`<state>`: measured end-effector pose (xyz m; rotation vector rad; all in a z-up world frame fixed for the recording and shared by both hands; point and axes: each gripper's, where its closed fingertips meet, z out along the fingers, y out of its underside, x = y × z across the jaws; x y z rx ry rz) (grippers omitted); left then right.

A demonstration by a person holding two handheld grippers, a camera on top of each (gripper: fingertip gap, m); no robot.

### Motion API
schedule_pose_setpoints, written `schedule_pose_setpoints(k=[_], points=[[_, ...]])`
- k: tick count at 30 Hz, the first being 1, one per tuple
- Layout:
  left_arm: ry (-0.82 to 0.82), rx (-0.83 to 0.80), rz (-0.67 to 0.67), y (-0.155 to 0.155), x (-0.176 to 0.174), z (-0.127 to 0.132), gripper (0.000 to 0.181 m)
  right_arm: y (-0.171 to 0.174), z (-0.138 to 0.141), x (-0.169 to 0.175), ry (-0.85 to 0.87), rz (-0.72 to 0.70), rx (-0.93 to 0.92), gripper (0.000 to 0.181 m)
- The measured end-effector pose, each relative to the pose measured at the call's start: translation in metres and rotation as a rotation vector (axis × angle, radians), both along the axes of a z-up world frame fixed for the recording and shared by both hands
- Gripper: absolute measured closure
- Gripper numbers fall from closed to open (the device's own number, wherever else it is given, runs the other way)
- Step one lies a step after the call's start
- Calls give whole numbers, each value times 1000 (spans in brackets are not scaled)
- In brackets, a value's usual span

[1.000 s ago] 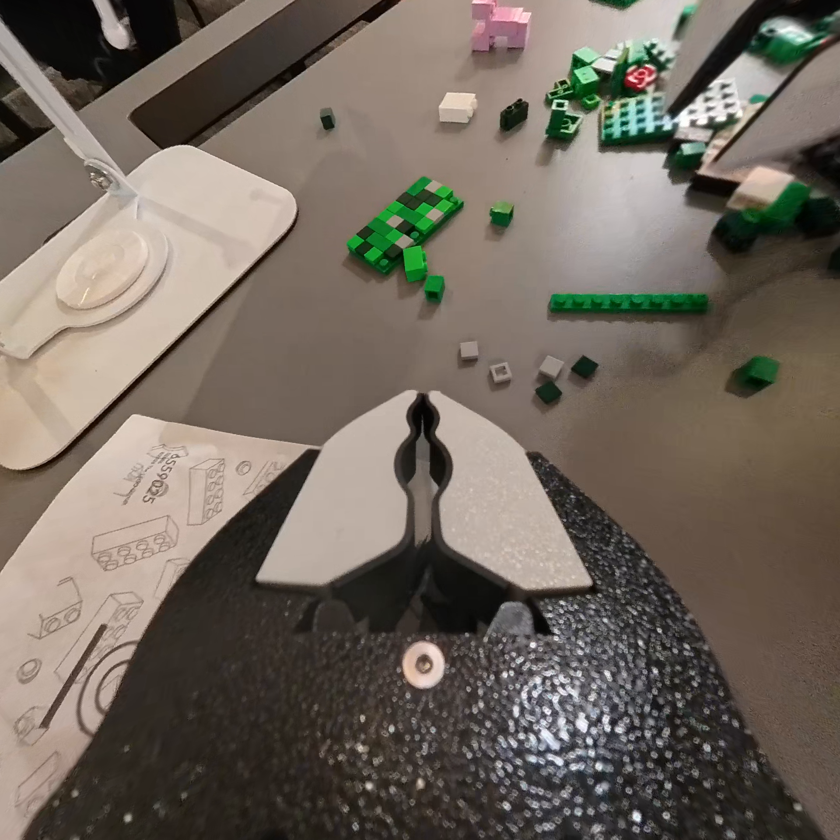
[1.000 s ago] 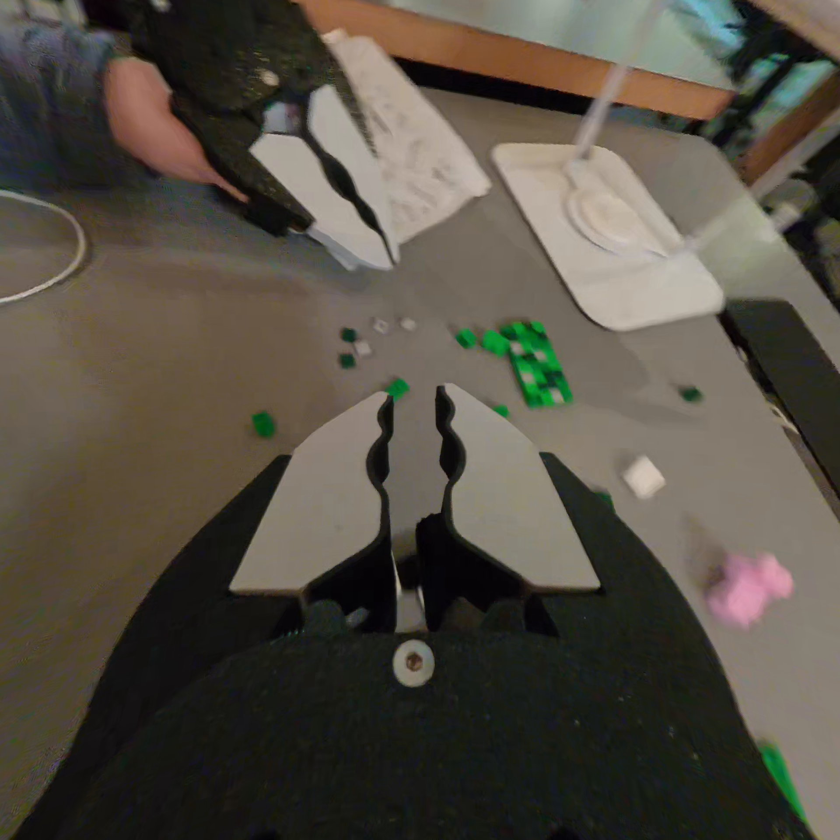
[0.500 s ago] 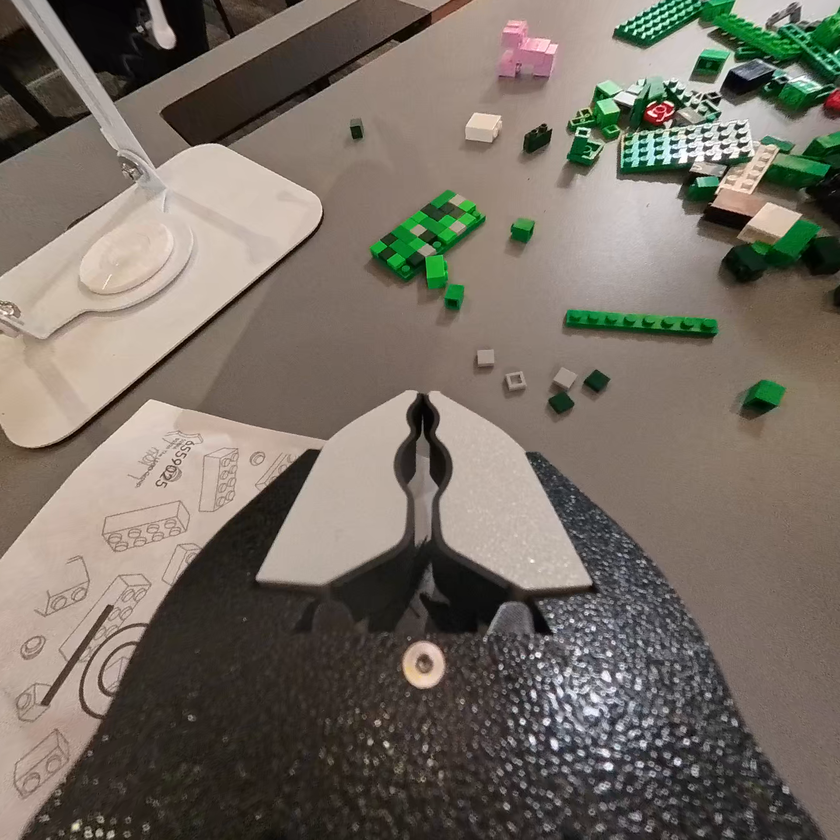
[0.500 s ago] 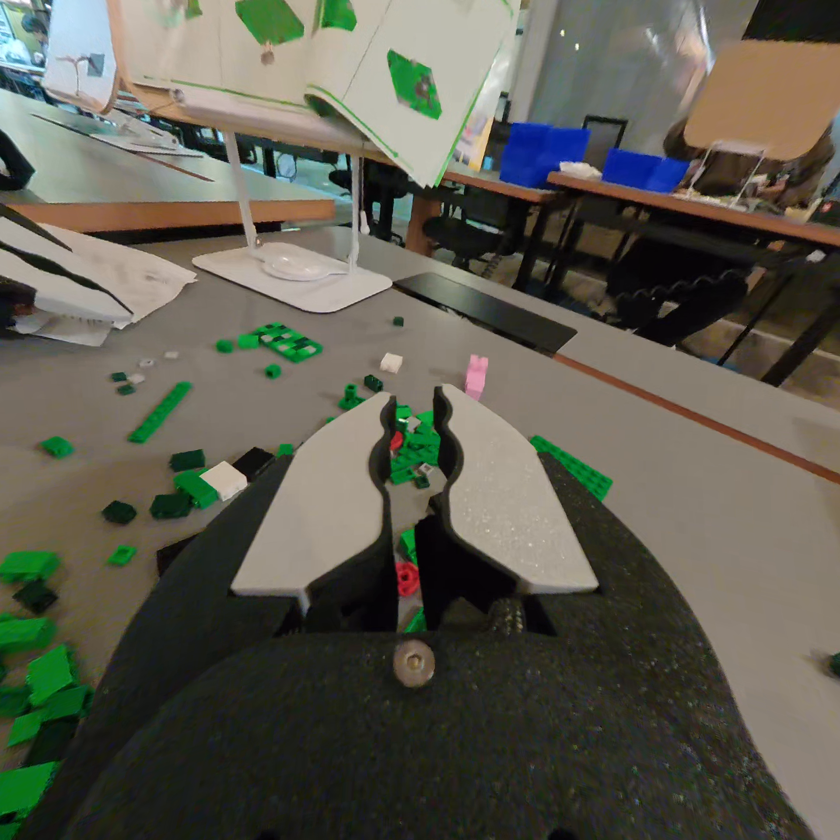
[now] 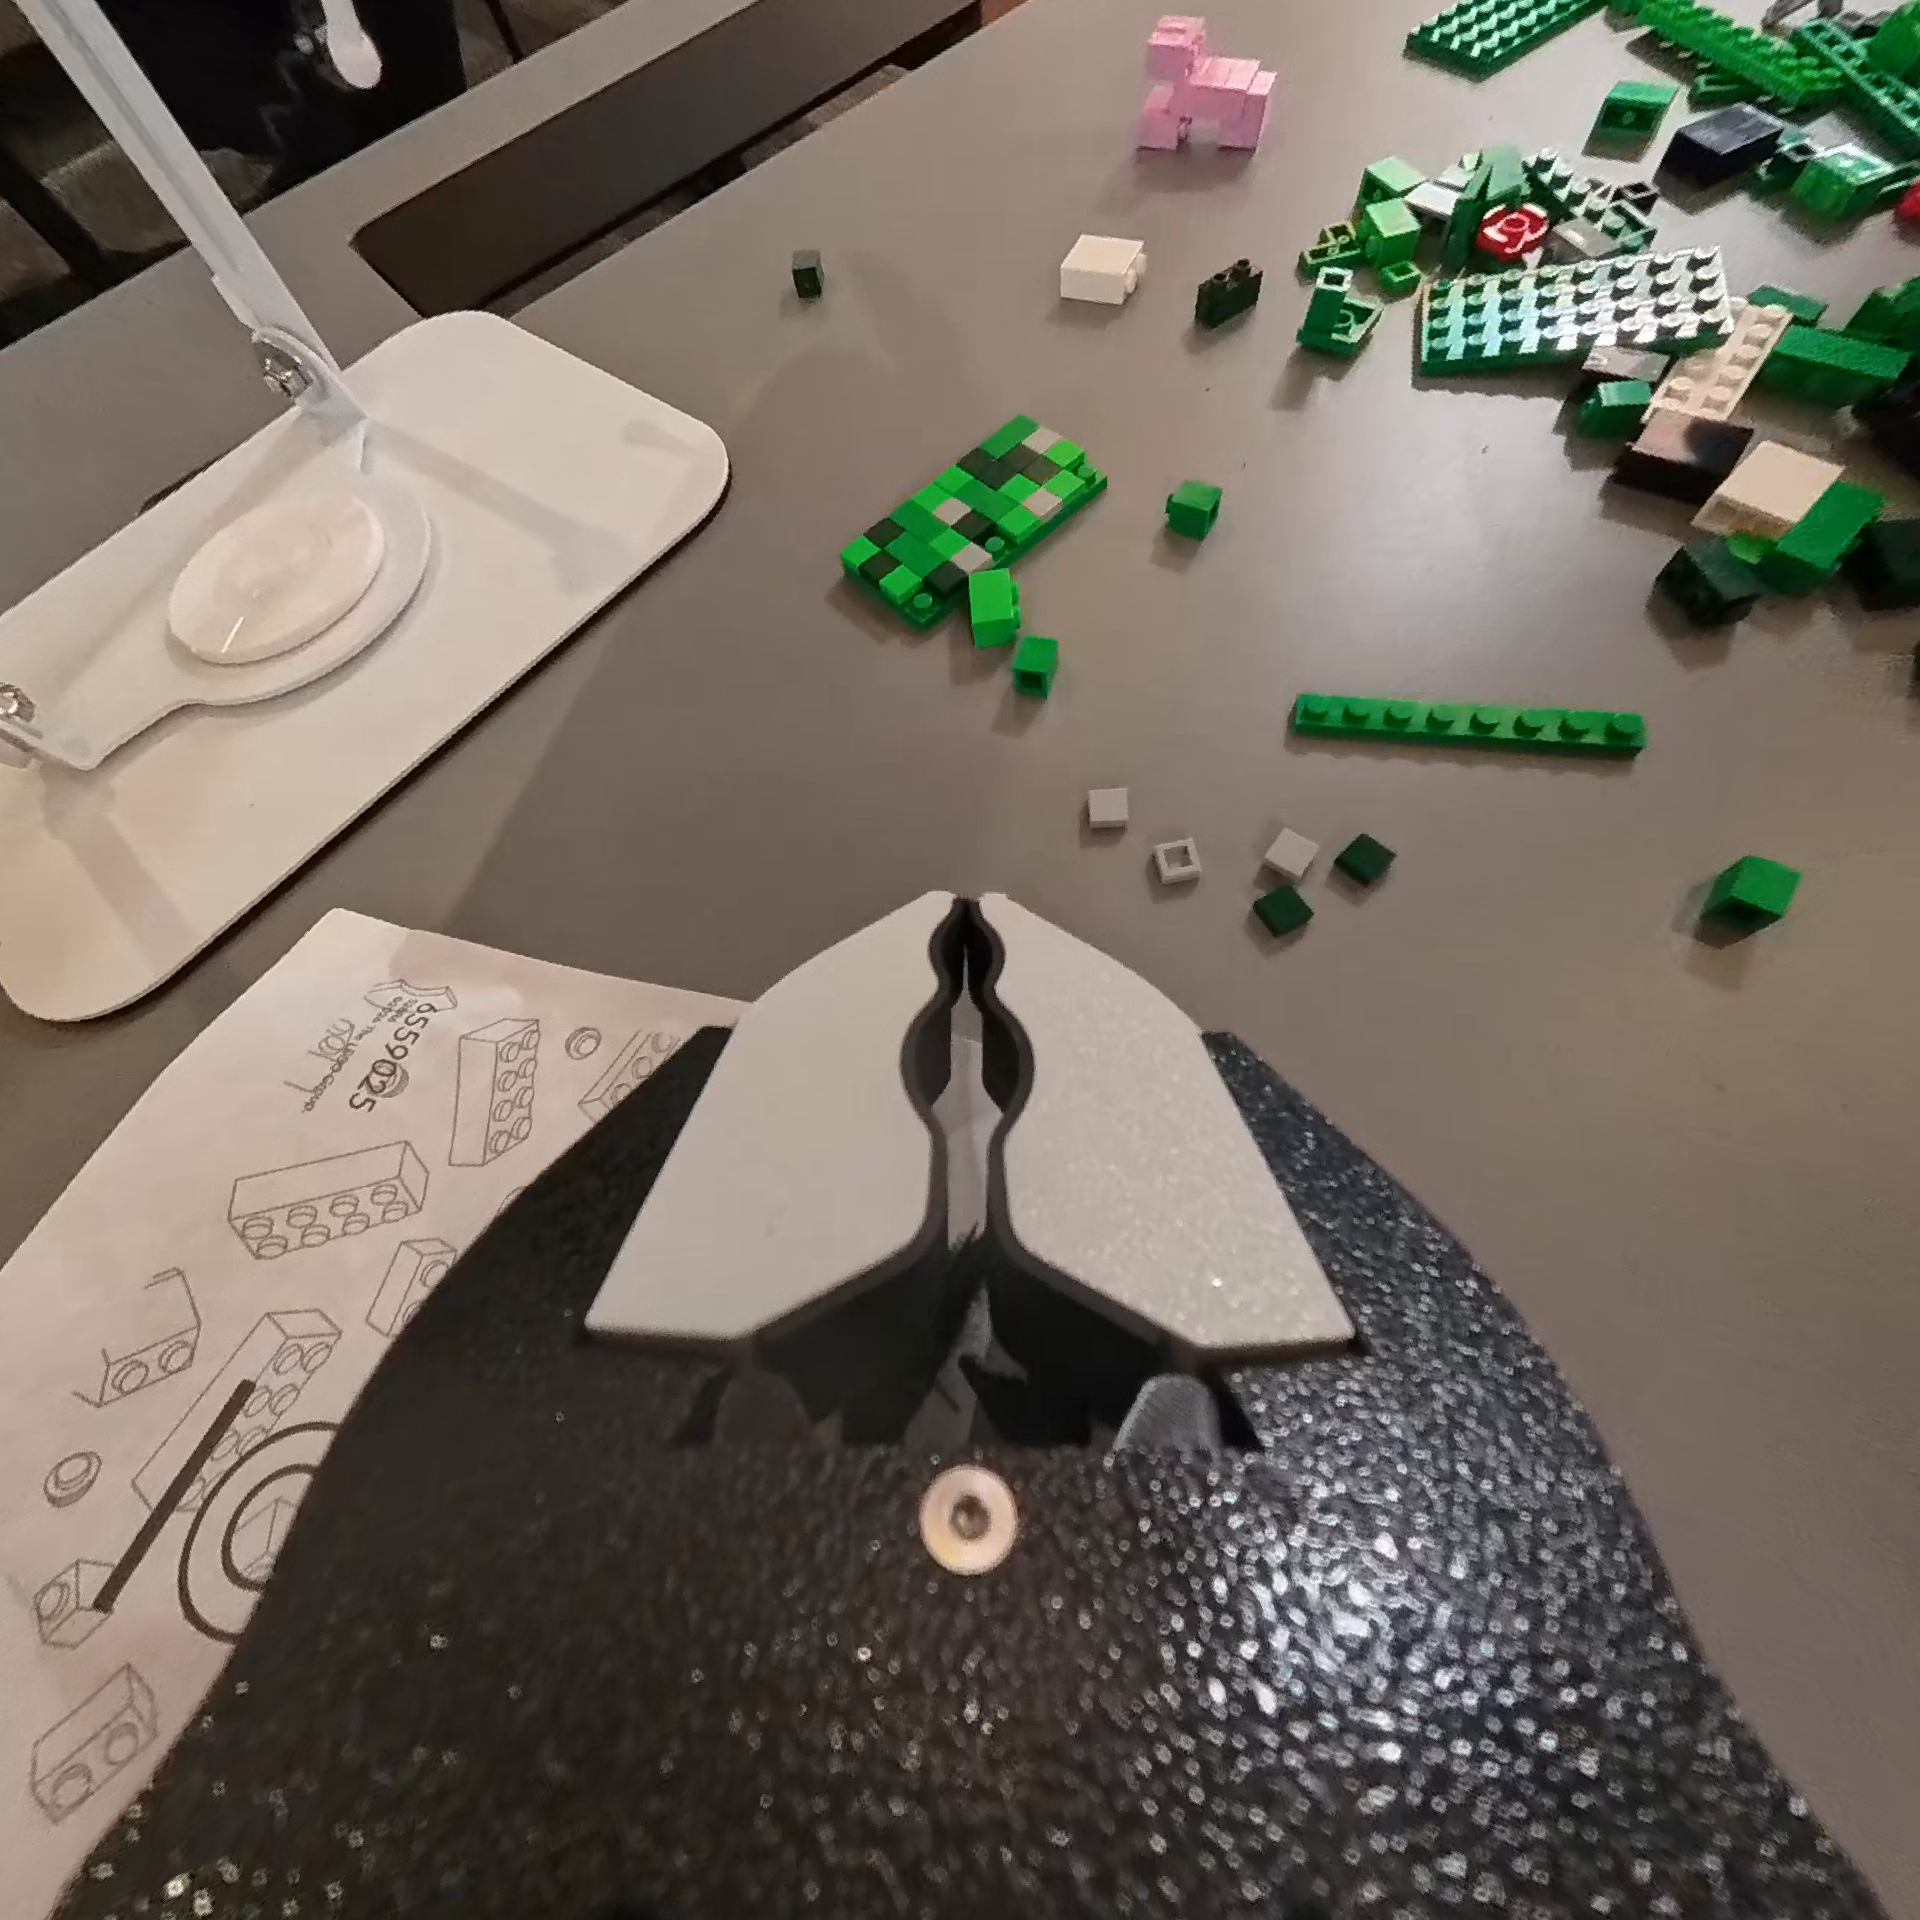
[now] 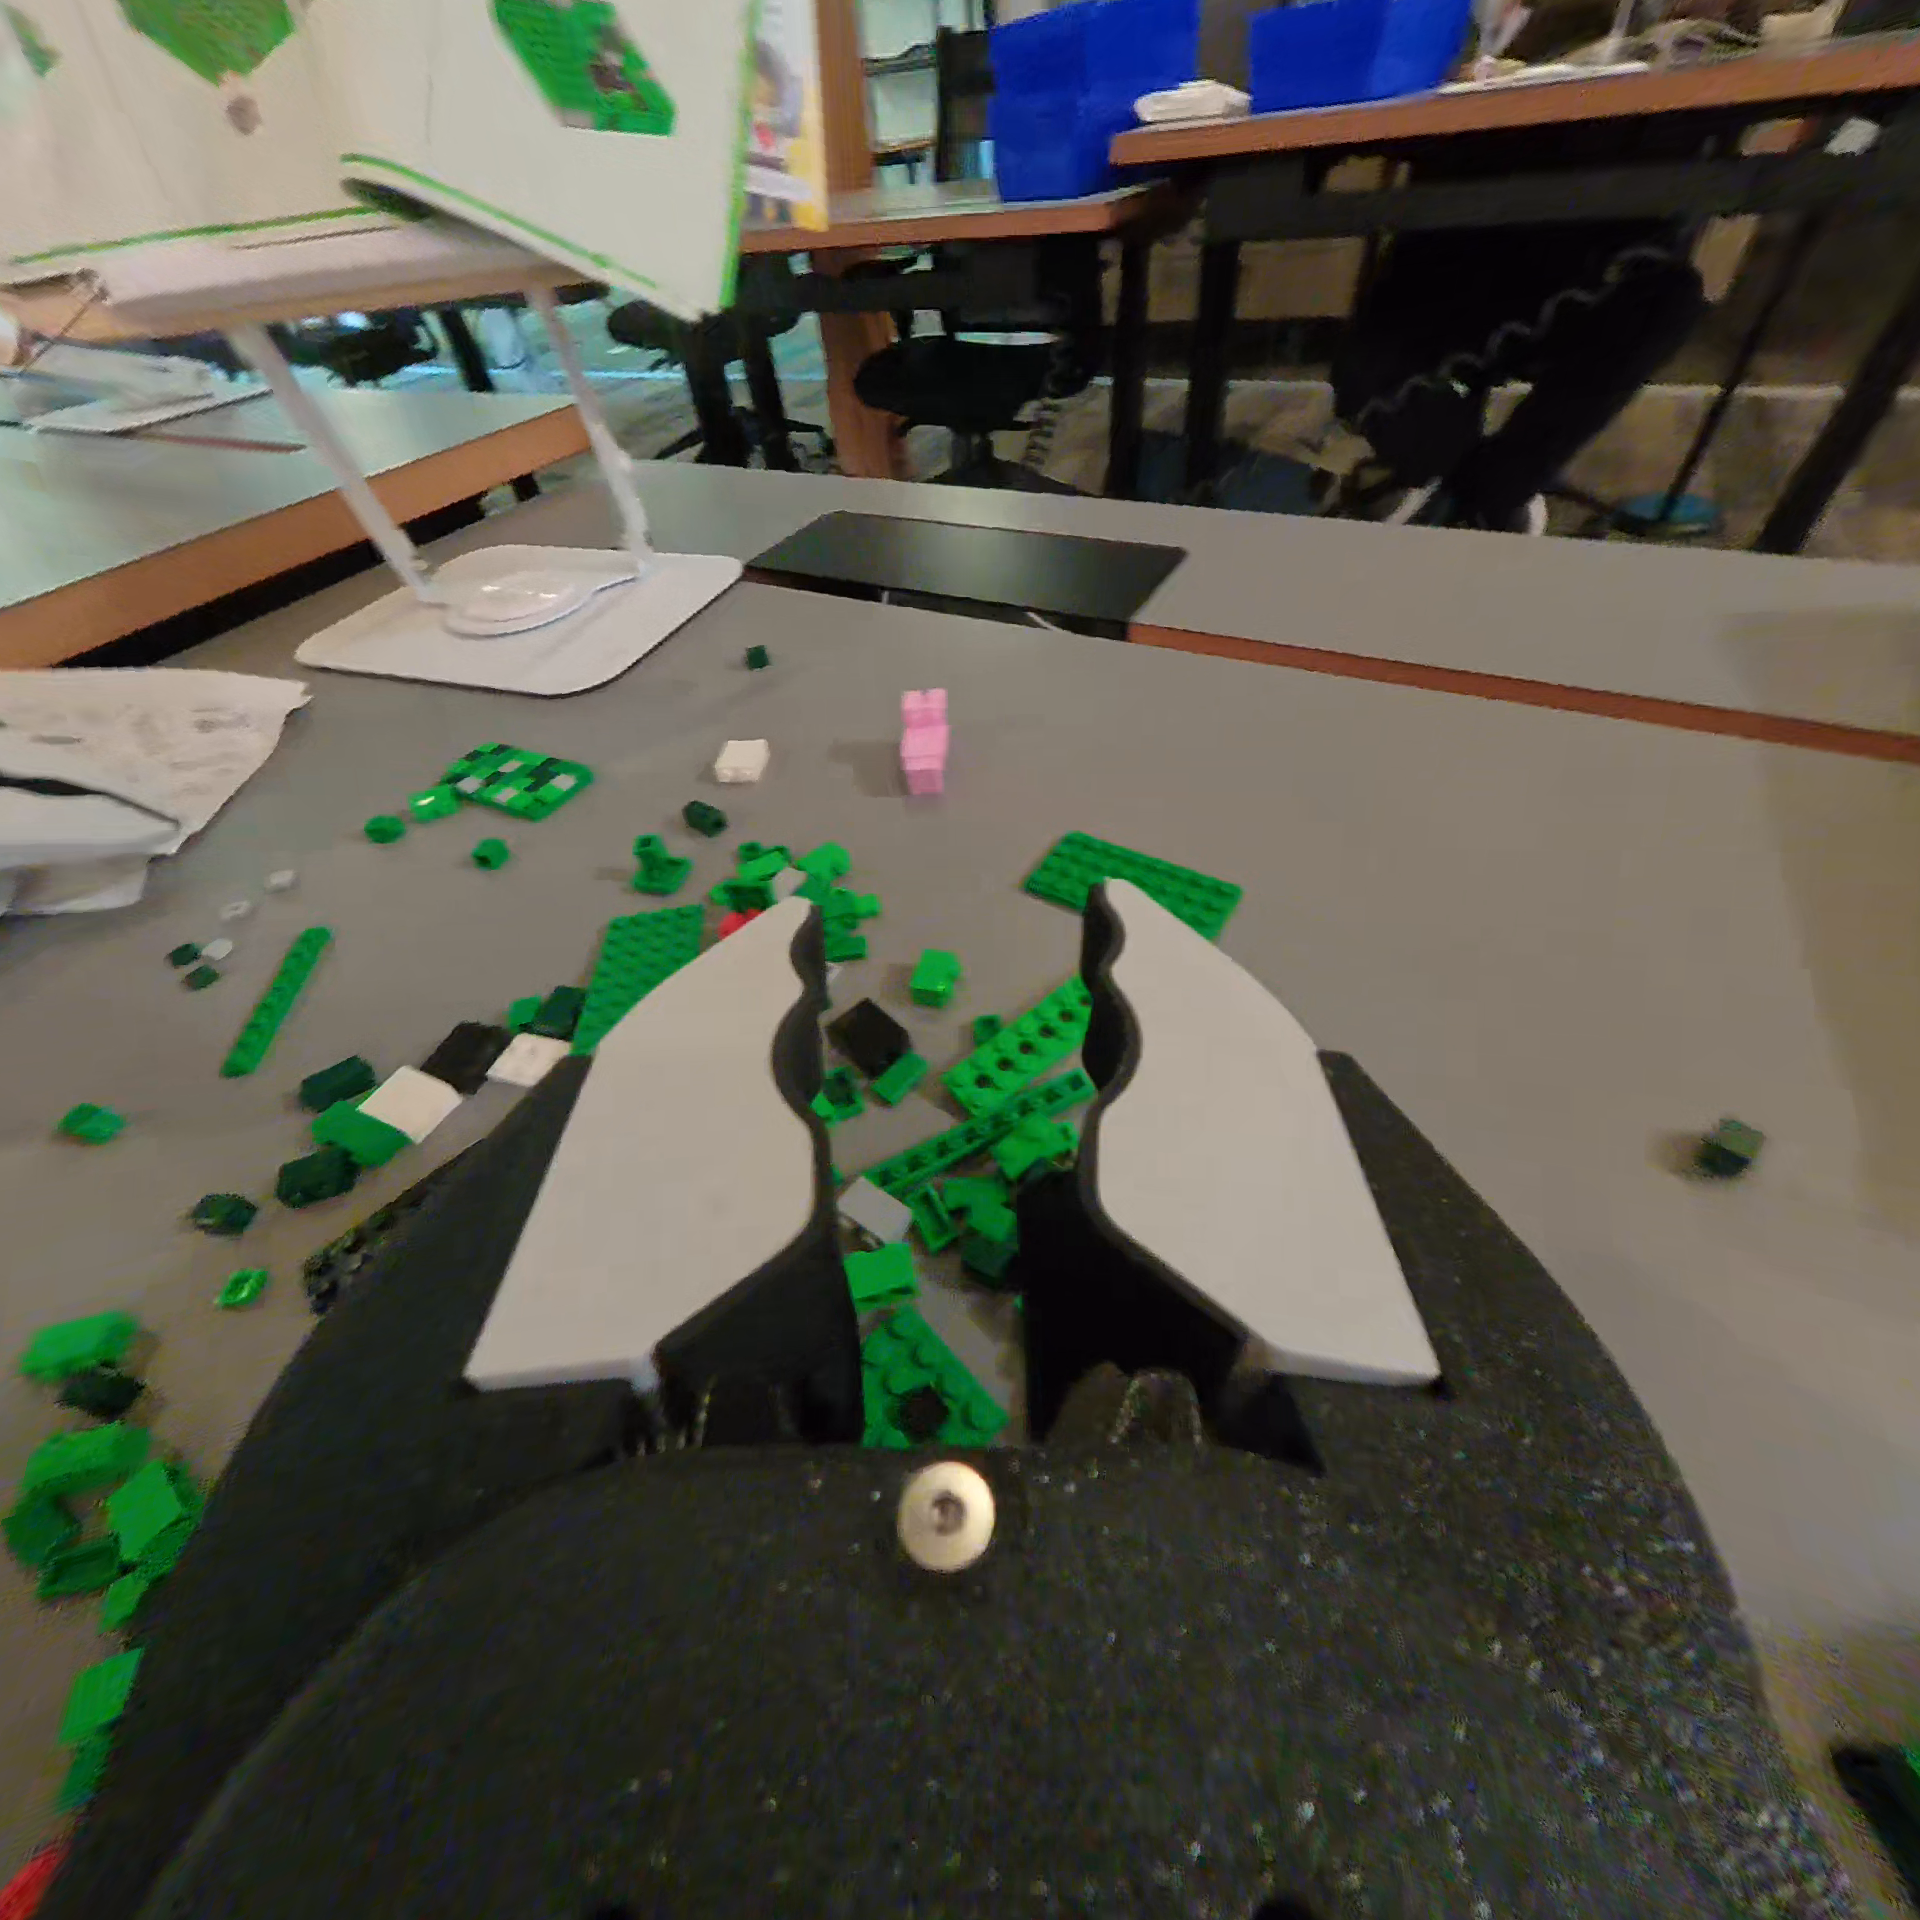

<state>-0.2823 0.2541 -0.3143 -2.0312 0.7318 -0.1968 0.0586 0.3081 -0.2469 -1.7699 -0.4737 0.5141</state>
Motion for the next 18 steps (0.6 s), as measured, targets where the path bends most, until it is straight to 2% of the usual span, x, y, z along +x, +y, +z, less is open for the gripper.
schedule_pose_setpoints(k=[5, 7, 11, 14, 18], points=[[3, 4, -2, 0, 0, 0, 181, 4, -11, 15, -35, -35, -62, 121], [8, 4, -3, 0, 1, 0, 181, 2, -21, 11, -93, 2, -87, 124], [14, 2, -5, 0, 1, -1, 181, -3, -32, 1, -217, 77, -73, 141], [10, 2, -7, -1, 1, -1, 181, -14, -36, -13, -270, 191, -62, 153], [8, 4, -15, -1, 2, 0, 181, -43, -41, -38, -291, 435, -88, 163]])
